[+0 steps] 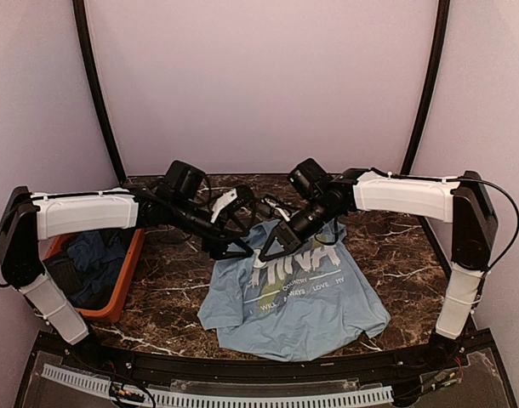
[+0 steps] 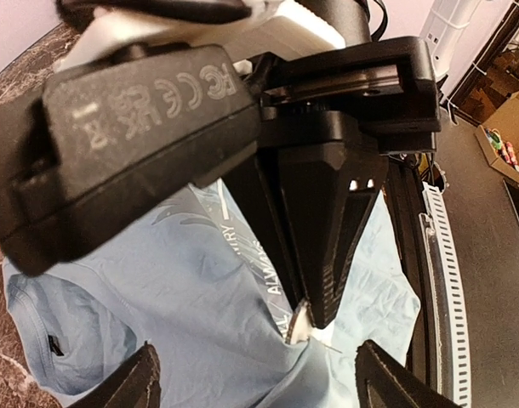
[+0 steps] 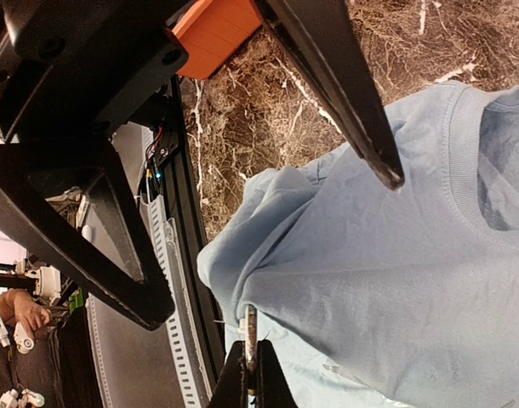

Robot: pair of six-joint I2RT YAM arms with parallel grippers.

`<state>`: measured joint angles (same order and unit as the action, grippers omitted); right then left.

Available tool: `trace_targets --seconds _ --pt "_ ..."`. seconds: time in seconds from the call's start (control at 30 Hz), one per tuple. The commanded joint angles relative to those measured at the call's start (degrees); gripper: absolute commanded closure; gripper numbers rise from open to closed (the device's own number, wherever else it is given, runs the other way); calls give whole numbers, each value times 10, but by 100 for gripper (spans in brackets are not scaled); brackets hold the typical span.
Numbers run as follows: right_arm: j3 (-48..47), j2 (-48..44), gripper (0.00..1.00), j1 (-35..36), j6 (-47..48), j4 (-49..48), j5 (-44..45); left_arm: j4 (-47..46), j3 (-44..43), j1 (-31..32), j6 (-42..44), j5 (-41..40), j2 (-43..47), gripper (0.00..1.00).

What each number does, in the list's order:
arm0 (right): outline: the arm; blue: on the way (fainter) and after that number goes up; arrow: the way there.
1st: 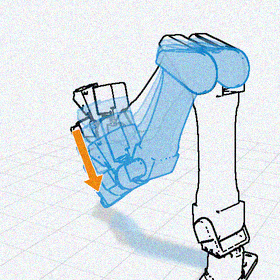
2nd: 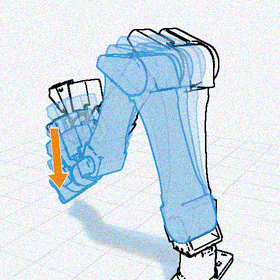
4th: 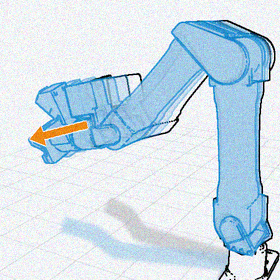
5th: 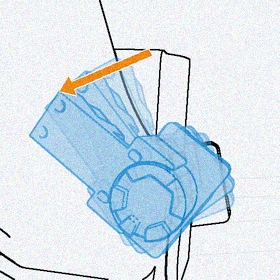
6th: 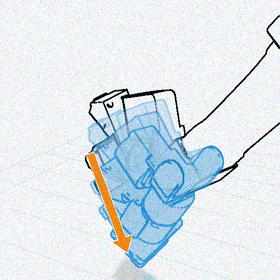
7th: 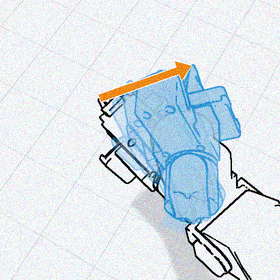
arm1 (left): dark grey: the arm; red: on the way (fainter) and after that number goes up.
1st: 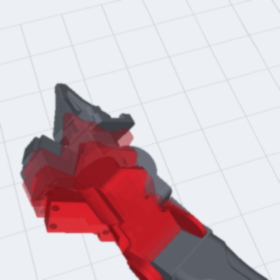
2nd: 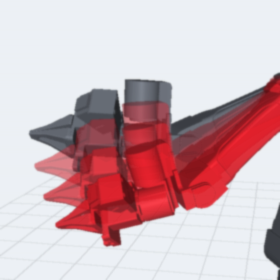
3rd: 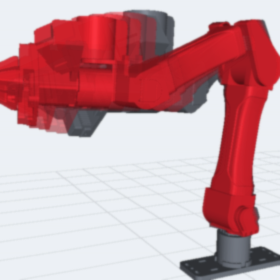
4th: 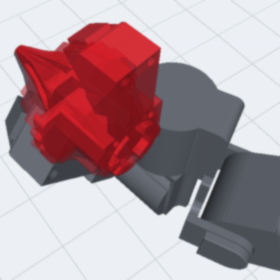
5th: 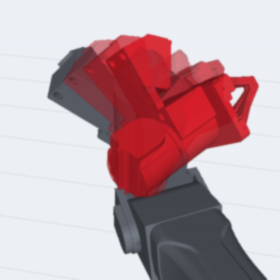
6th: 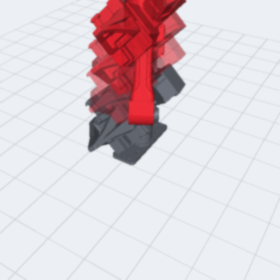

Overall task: Pin the brooch onto the clothing
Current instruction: Pin the brooch to the flattened clothing.

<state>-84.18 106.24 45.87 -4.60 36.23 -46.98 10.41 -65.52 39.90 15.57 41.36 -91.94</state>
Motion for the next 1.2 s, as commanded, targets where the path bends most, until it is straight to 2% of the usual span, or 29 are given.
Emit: trace_targets --seconds 0.0,0.3,0.7,0.87,1.17 --pt "-17 -12 100 5 16 7 -28 30 -10 6 19 -6 -15 23" --pt "-19 -14 100 11 31 18 -45 38 -13 15 26 -12 -23 30" --pt "-16 -12 100 12 39 20 -42 -3 10 13 12 10 -5 30" --pt "-19 -11 100 12 41 22 -45 -4 8 13 12 49 -13 29" --pt "-19 -15 100 12 42 24 -45 -1 5 13 13 53 -21 29"
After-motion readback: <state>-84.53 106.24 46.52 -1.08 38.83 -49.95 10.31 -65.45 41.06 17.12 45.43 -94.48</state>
